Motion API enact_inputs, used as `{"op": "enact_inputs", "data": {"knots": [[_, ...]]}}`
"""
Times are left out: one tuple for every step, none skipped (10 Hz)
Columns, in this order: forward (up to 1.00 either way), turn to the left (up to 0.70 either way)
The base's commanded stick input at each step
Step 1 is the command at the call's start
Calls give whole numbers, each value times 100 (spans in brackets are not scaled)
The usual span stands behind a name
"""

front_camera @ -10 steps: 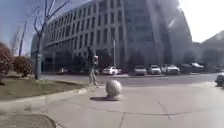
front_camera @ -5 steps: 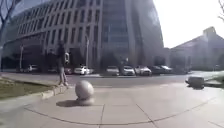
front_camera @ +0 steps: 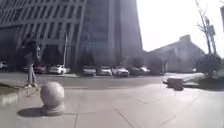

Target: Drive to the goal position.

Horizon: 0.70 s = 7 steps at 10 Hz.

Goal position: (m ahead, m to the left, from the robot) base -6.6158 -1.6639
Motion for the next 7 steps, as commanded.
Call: {"op": "enact_inputs", "data": {"knots": [[70,0],[70,0],[70,0],[70,0],[70,0],[70,14],[70,30]]}}
